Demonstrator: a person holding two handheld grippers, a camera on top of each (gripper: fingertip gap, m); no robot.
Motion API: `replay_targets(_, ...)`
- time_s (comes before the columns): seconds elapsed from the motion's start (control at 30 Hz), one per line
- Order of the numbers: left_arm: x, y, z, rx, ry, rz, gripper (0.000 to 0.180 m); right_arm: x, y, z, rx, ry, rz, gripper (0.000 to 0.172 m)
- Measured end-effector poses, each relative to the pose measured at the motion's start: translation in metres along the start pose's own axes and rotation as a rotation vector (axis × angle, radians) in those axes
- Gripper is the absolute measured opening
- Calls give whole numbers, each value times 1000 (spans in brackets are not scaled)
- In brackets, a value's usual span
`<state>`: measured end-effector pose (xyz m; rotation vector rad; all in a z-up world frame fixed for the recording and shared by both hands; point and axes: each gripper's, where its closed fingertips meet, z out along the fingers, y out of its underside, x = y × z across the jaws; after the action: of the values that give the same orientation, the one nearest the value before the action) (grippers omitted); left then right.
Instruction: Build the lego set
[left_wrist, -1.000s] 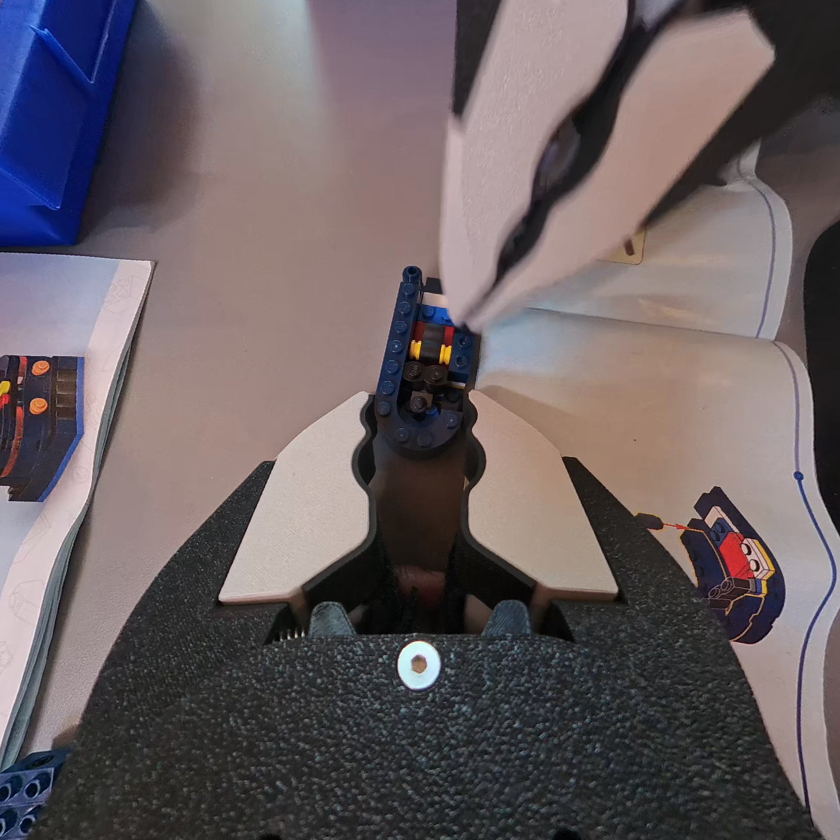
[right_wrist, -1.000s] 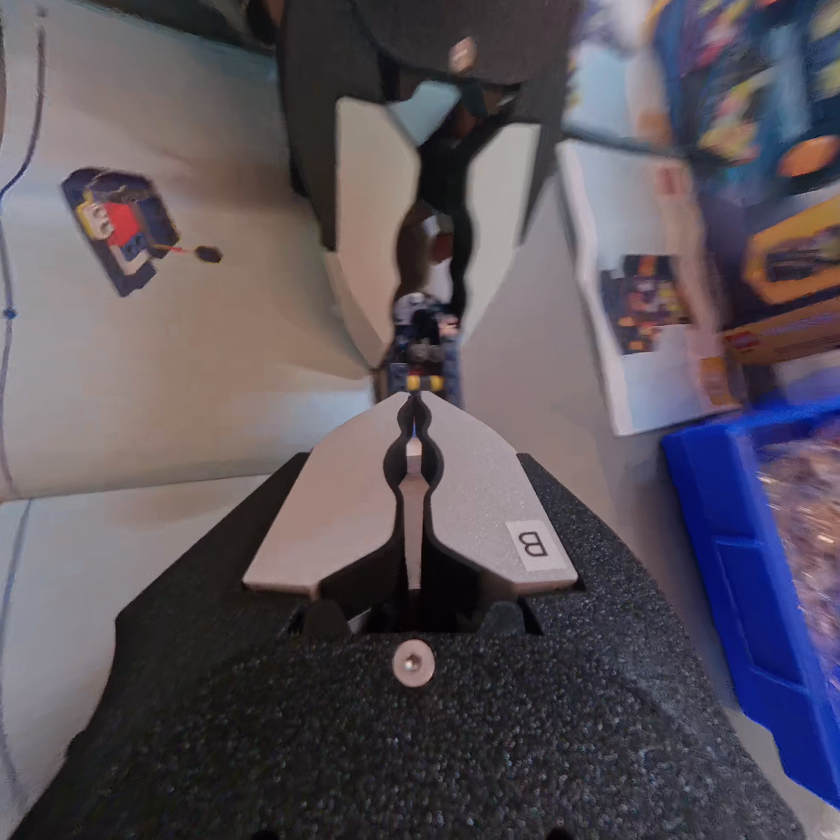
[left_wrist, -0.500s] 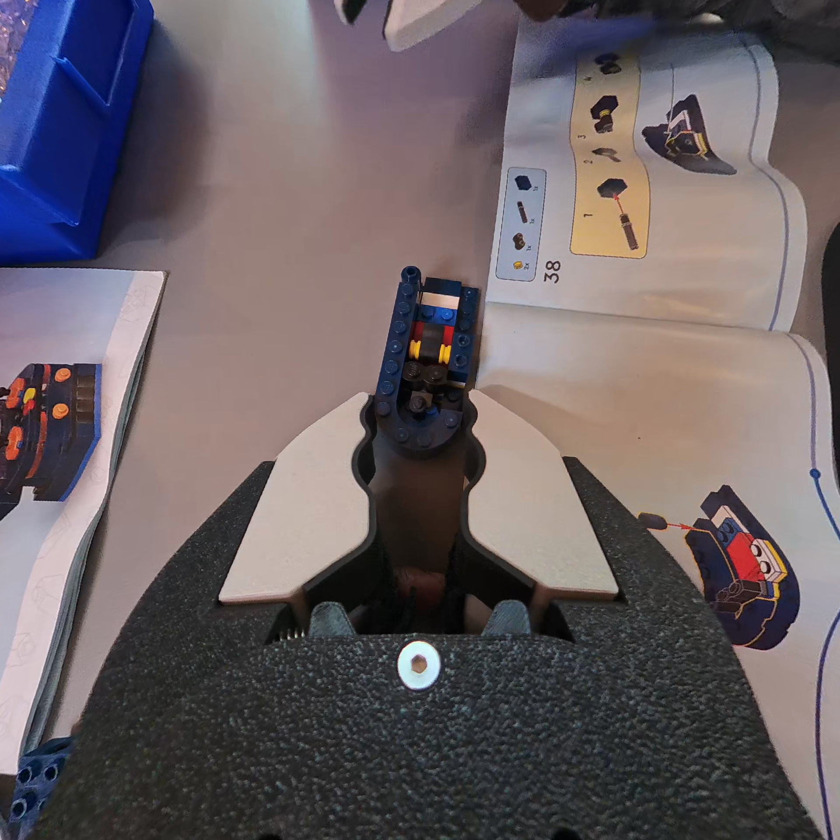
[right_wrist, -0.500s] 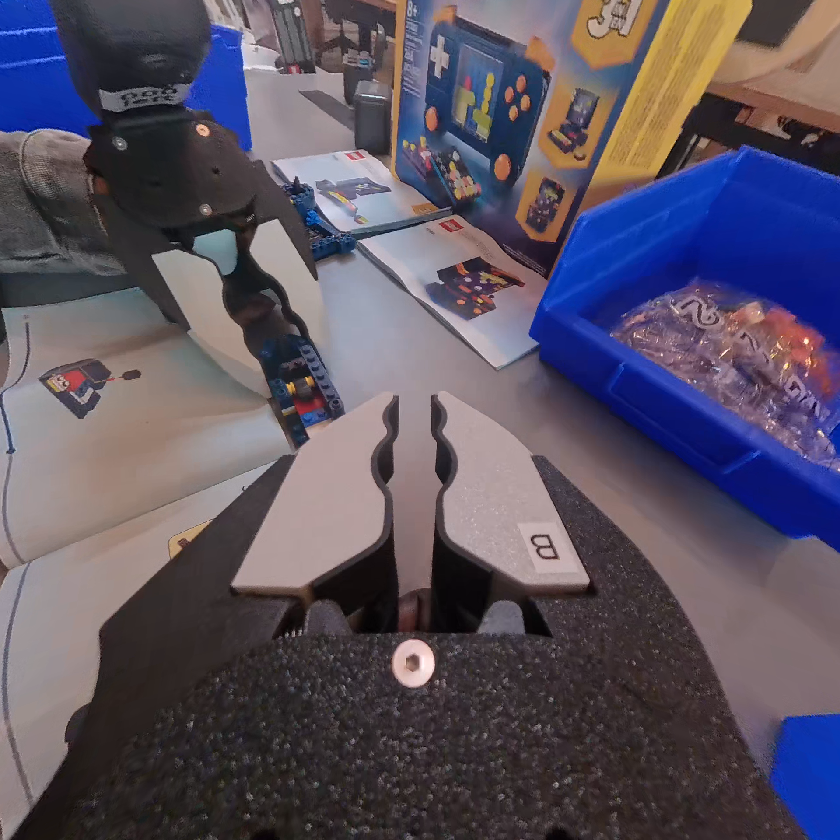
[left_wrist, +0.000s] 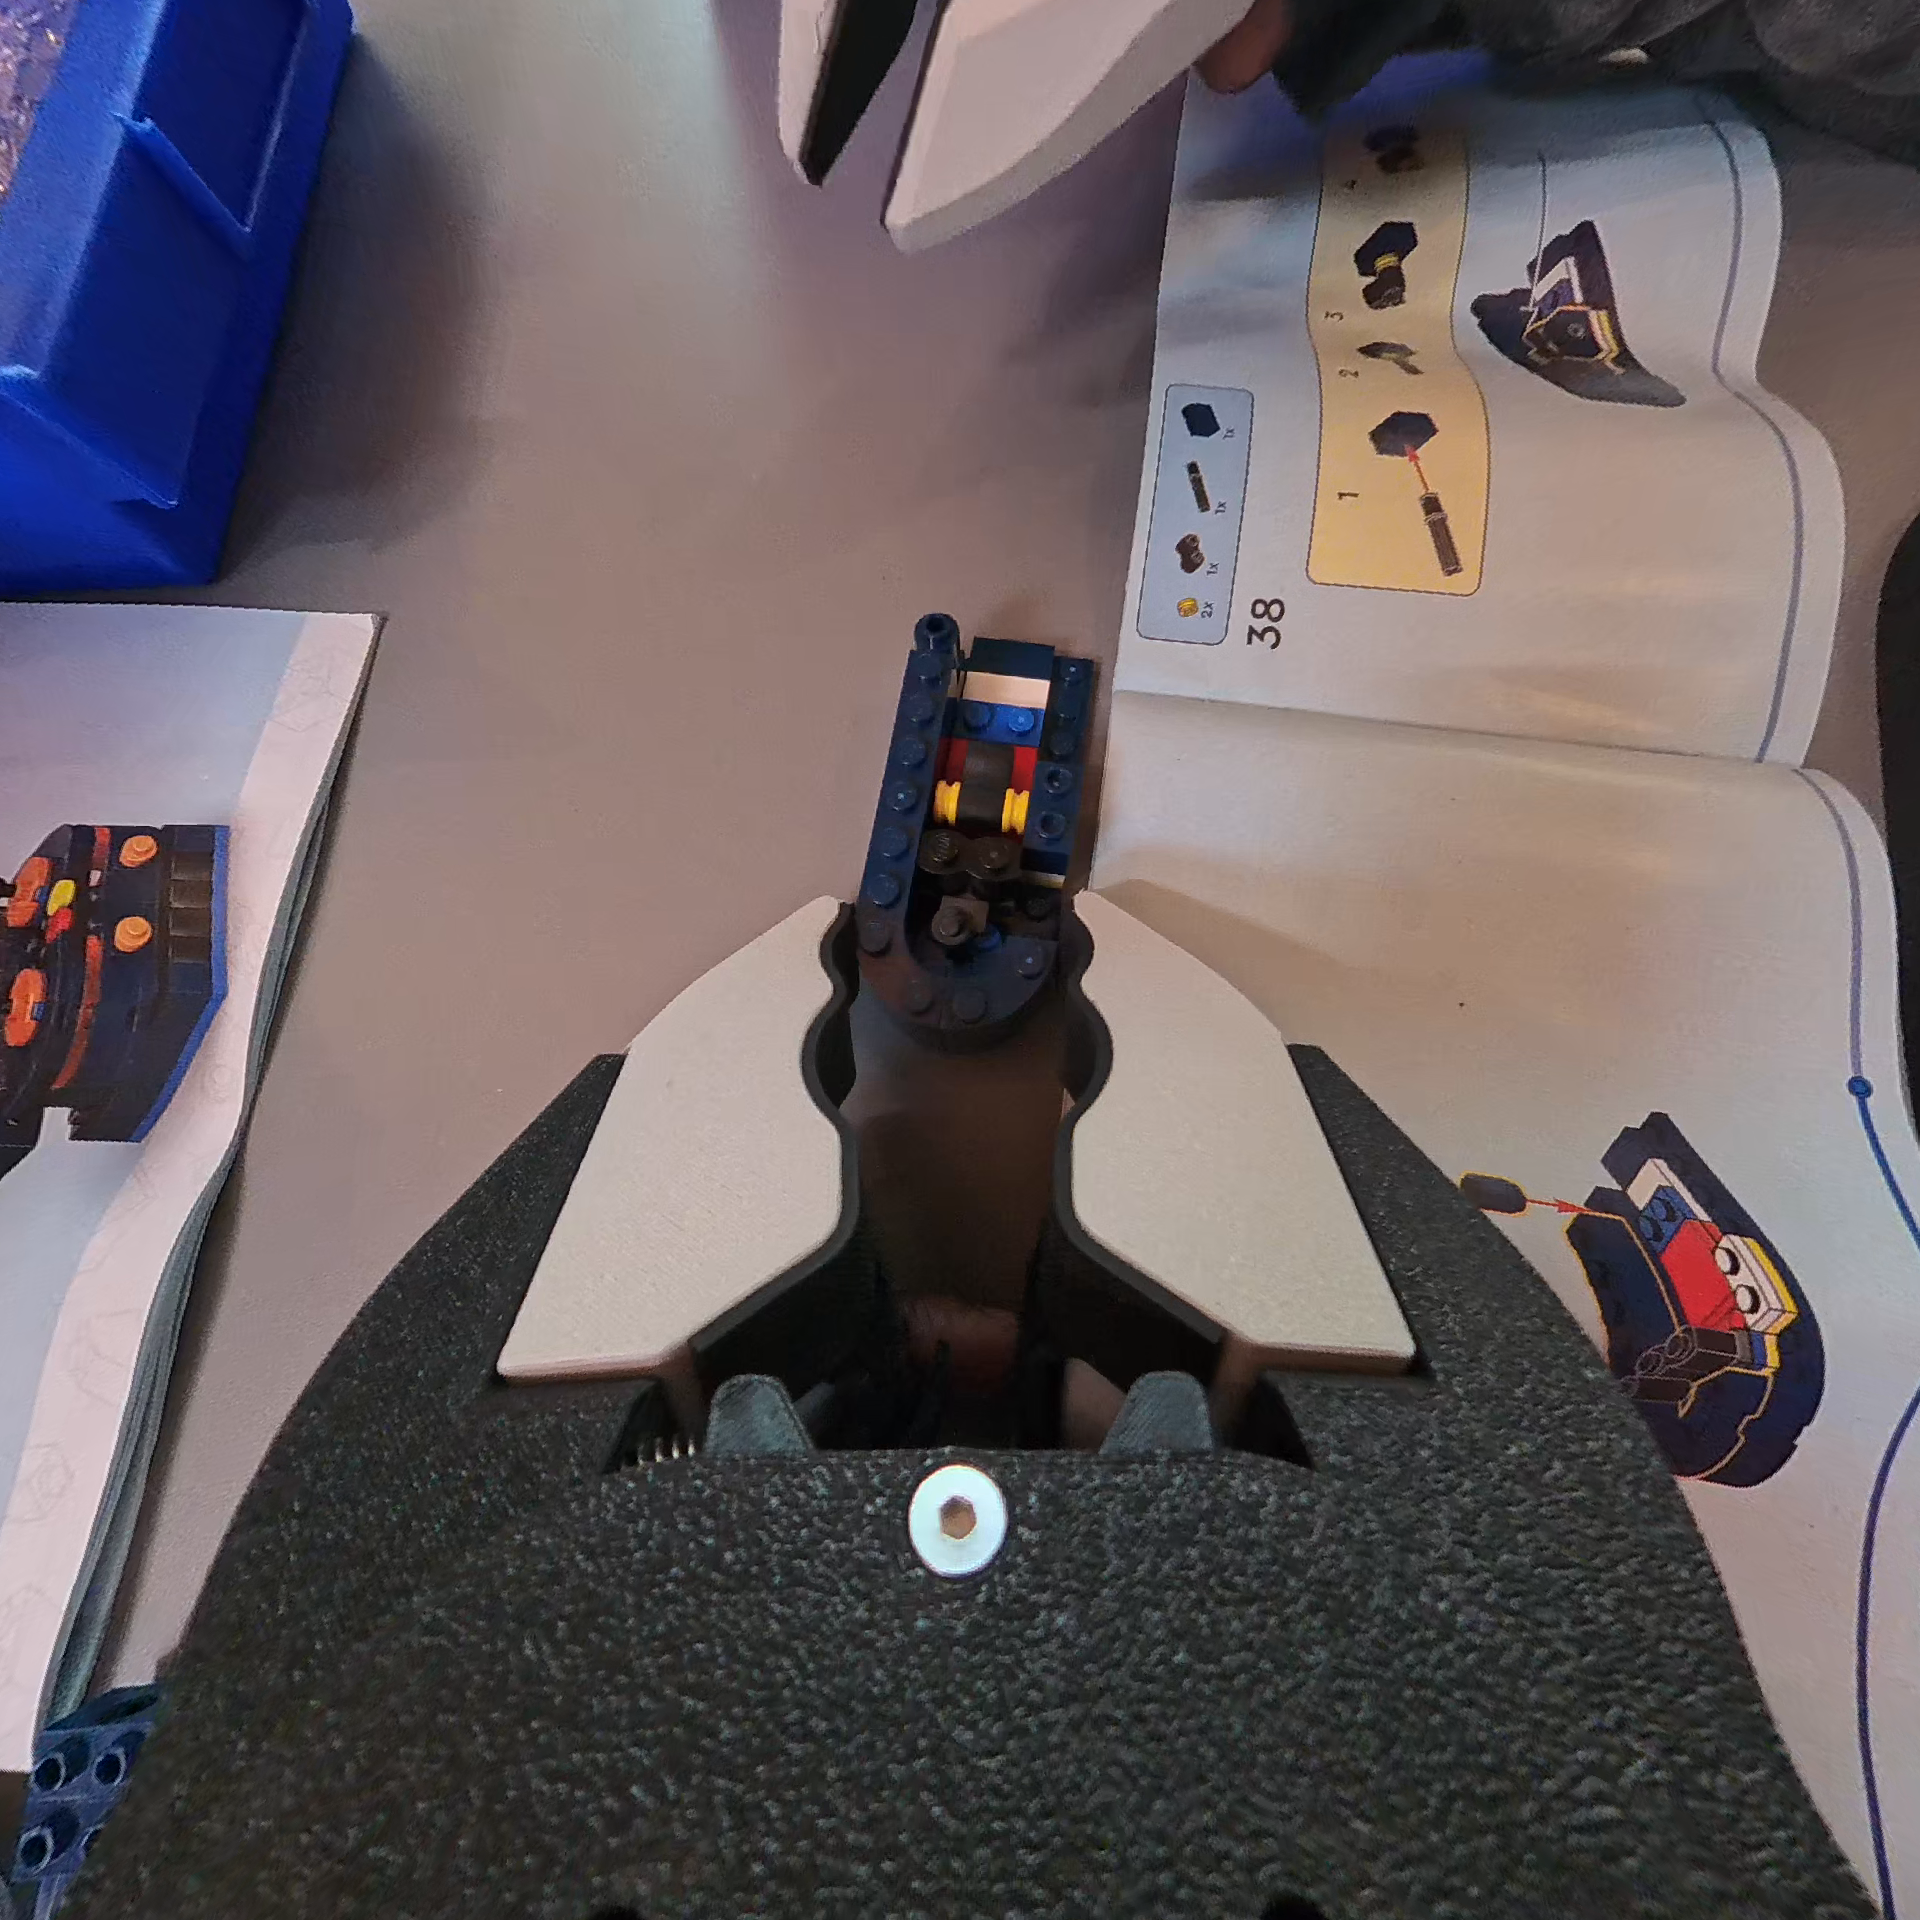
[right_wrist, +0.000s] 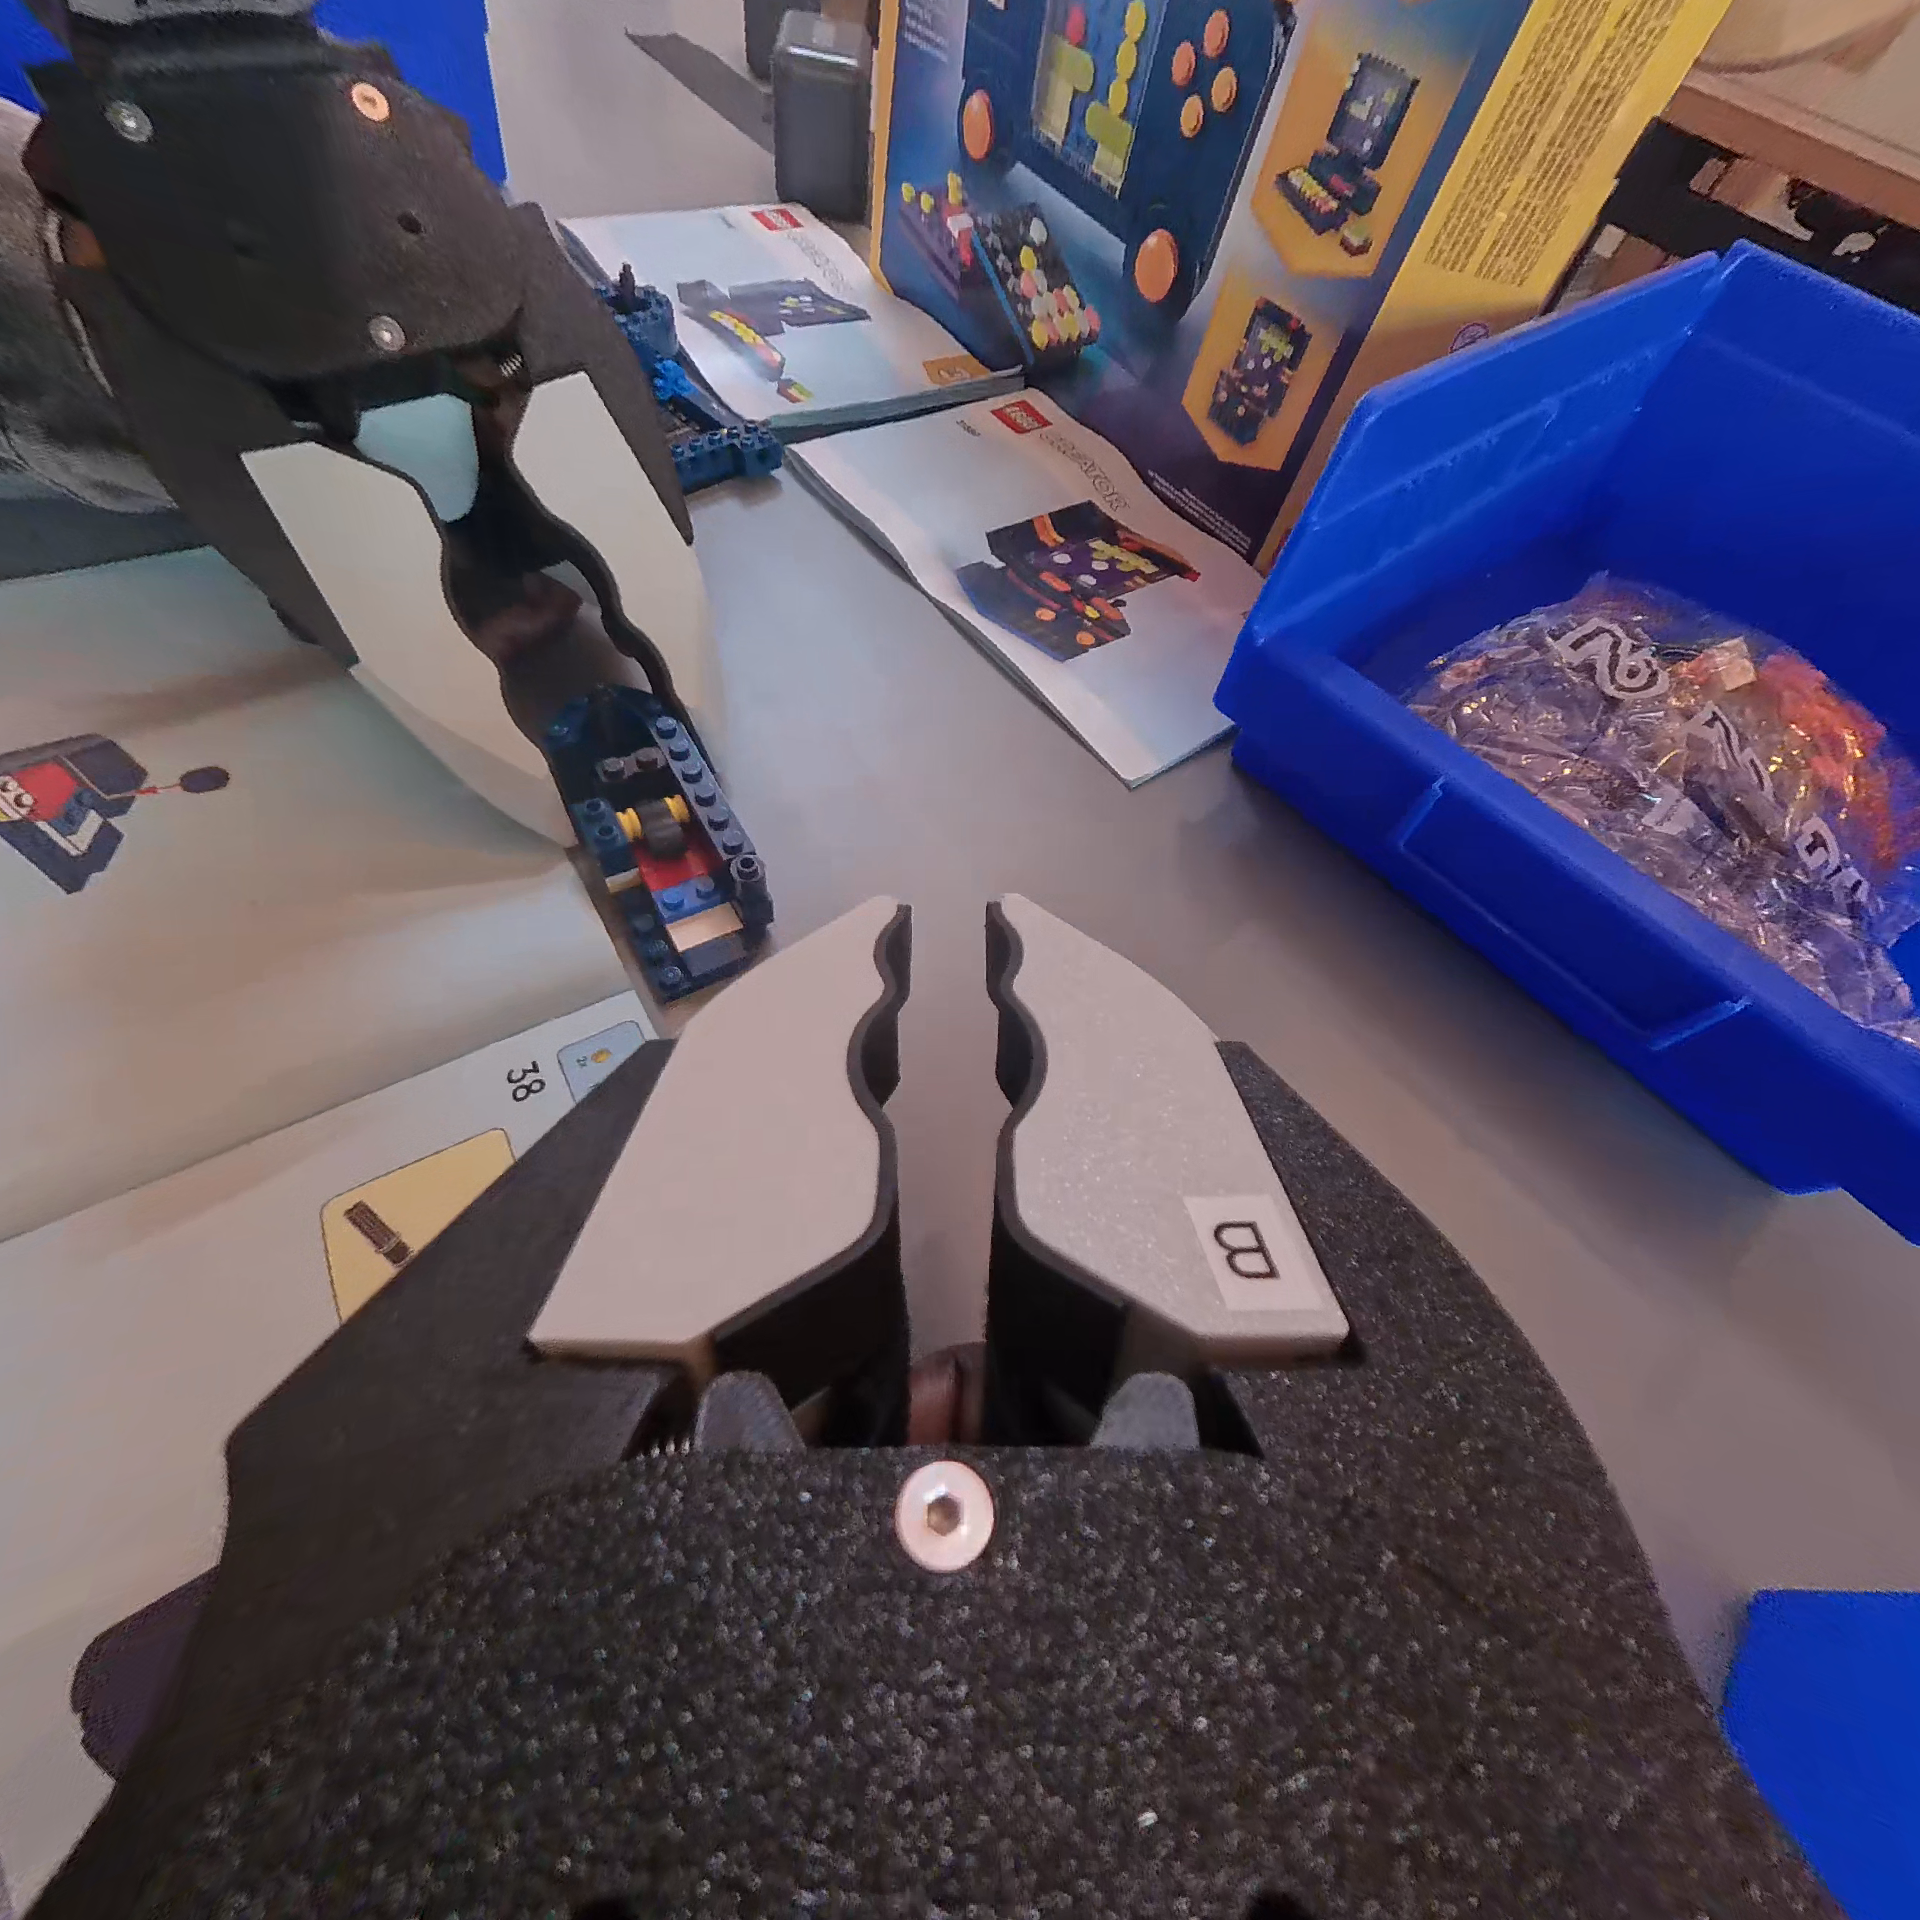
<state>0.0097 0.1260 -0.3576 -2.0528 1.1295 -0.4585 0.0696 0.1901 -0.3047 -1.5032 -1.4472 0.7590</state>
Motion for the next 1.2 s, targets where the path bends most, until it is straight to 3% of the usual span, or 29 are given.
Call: replay_targets(1.2, -6, 1, 1, -6, -15, -49, 49, -7, 2, -1, -21, -53, -2, 24)
